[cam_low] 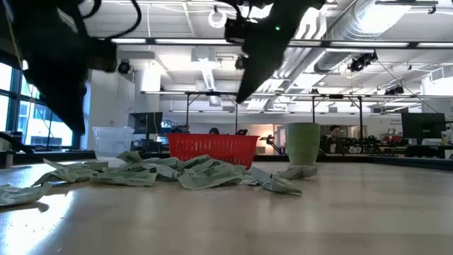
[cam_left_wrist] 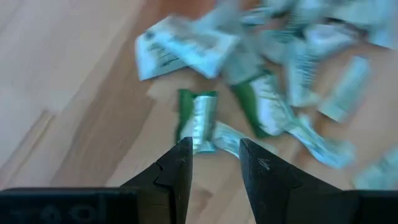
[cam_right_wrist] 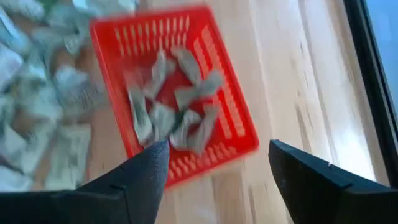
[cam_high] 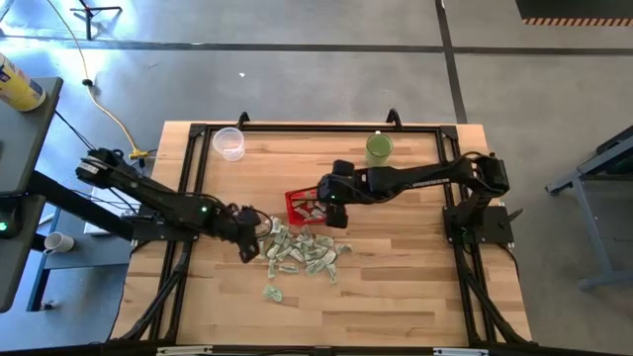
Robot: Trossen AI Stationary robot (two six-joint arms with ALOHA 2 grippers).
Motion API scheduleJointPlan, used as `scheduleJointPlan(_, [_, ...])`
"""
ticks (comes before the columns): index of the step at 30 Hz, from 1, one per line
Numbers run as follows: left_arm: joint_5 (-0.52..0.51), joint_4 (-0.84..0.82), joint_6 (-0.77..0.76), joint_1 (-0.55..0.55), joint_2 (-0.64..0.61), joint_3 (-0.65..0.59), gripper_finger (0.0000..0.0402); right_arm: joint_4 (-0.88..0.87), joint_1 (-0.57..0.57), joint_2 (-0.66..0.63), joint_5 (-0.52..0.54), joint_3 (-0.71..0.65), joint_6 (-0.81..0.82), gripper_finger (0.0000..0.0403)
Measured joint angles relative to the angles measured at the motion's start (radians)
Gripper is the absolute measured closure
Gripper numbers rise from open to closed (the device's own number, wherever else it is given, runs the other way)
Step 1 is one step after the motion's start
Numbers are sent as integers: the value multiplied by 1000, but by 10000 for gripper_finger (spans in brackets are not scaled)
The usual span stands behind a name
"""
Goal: Pick and place Stevia / Truvia into bins
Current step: Put the truvia packet into the red basket
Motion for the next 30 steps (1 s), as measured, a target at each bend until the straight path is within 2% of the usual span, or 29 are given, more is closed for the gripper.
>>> scheduleJointPlan(4, [79,35,-125,56,83,0,216,-43,0,0,-2,-36,42,134])
scheduleJointPlan(8, [145,22,-162,97,160,17,180,-73,-2,-11,-2,-56,60,134])
scheduleJointPlan(14, [133,4,-131,125,226,47,129,-105,-2,-35,0,-59,68,136])
scheduleJointPlan(18, [139,37,-106,136,256,48,122,-114,-2,-43,21,-59,78,136])
scheduleJointPlan(23, [123,37,-31,135,288,53,160,-157,-2,-43,25,-59,131,137])
scheduleJointPlan(30, [74,30,37,135,293,51,270,-310,32,-58,113,-59,203,141])
